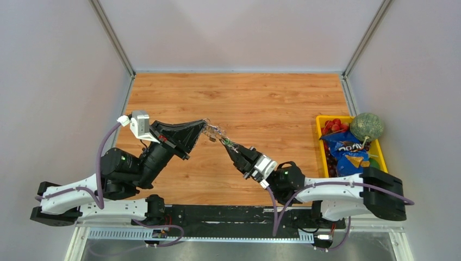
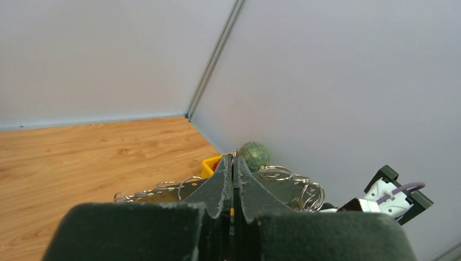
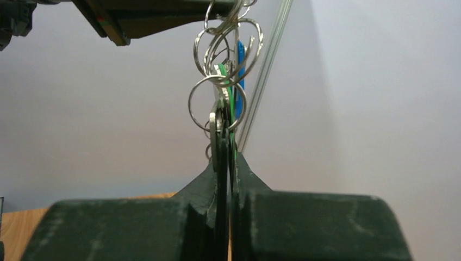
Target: Put the keys on the keyring
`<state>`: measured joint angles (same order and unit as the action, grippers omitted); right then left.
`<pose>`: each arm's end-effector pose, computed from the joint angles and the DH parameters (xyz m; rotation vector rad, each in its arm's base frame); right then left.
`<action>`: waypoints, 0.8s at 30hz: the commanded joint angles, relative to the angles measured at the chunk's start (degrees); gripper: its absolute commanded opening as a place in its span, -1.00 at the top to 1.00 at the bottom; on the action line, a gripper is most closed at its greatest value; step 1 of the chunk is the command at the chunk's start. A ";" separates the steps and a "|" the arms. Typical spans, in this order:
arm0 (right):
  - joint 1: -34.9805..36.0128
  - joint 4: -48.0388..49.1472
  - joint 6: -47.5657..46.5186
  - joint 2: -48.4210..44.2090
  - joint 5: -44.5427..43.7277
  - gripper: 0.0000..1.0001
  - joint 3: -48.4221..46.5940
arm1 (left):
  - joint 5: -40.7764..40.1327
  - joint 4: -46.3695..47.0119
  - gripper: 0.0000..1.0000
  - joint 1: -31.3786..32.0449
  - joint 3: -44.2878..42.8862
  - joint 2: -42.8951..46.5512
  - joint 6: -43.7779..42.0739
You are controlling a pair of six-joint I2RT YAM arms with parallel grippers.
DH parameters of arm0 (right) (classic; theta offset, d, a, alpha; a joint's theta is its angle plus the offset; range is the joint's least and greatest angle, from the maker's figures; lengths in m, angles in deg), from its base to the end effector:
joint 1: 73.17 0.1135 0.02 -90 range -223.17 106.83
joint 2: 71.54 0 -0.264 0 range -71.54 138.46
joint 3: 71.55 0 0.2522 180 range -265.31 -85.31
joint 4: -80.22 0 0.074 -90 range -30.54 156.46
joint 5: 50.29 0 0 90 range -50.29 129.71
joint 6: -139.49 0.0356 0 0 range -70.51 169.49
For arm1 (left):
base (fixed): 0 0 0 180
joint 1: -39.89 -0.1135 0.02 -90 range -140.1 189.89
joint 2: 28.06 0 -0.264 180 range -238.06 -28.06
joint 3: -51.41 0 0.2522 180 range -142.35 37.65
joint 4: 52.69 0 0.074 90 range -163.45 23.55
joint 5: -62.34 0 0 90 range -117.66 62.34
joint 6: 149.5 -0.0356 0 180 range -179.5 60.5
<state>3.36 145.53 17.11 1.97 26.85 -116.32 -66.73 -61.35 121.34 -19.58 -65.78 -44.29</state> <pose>0.0668 0.2447 0.3101 -0.6451 0.7207 0.6063 0.0392 -0.1098 0.4557 0.0960 1.3115 -1.0679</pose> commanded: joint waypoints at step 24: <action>-1.35 -64.71 19.80 -24.98 12.90 1.00 -14.42 | -0.89 1.78 -0.23 0.02 2.98 3.01 -8.10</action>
<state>2.16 89.21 34.05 -21.50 39.79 -126.68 -65.96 -58.55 121.34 -17.05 -63.74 -50.48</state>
